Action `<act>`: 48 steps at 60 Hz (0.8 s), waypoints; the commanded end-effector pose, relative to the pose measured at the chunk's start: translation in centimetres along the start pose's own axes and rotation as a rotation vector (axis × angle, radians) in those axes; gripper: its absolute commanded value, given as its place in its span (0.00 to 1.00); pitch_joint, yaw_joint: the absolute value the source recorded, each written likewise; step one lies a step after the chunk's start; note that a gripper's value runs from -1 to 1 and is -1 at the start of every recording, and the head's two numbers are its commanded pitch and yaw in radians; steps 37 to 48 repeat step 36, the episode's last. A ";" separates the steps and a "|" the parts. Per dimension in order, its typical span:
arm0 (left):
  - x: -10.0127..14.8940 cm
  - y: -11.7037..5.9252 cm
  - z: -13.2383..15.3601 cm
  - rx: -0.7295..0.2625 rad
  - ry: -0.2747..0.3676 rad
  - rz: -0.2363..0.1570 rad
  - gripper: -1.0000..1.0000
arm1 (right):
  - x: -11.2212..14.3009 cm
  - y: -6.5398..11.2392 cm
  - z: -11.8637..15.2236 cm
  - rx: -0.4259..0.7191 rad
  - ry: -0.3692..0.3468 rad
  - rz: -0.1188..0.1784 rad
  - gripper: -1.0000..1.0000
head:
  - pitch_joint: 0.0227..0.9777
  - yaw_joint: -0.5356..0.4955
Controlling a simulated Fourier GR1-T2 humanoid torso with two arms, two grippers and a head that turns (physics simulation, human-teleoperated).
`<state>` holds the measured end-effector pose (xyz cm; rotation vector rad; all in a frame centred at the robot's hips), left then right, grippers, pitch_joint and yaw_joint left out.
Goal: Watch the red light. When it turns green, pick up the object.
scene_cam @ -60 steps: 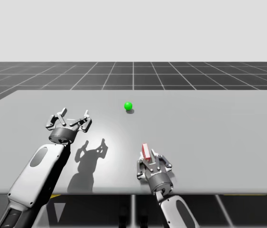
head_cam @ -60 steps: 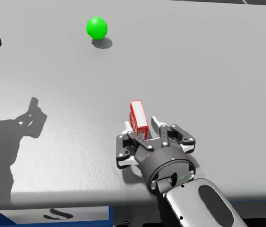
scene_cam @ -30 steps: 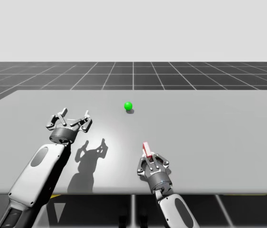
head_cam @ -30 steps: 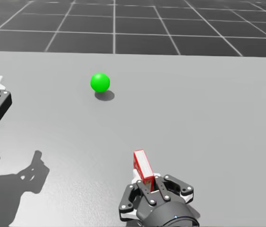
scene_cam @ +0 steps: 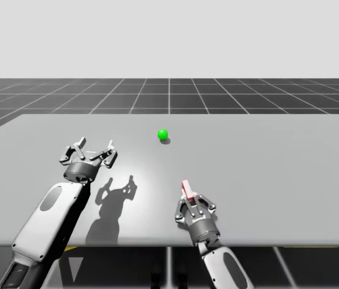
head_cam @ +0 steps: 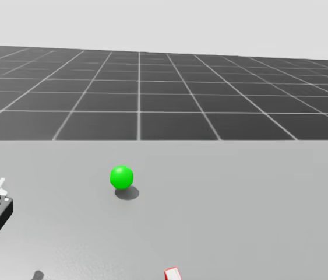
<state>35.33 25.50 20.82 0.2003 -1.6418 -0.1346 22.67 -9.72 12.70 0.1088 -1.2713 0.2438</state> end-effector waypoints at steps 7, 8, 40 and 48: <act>0.0 0.1 0.0 0.001 -0.001 0.000 0.00 | 3.5 -1.9 0.1 -0.069 -0.126 0.022 1.00 | 0.44 0.43; 0.0 0.1 -0.1 0.001 -0.001 0.000 0.00 | 3.8 -2.0 0.0 -0.072 -0.135 0.026 1.00 | 0.44 0.43; 0.0 0.2 -0.1 0.006 -0.001 0.000 0.00 | 18.0 -6.7 1.0 -0.191 -0.469 0.050 1.00 | 0.43 0.43; 0.0 0.2 -0.1 0.006 -0.001 0.000 0.00 | 18.0 -6.7 1.0 -0.191 -0.469 0.050 1.00 | 0.43 0.43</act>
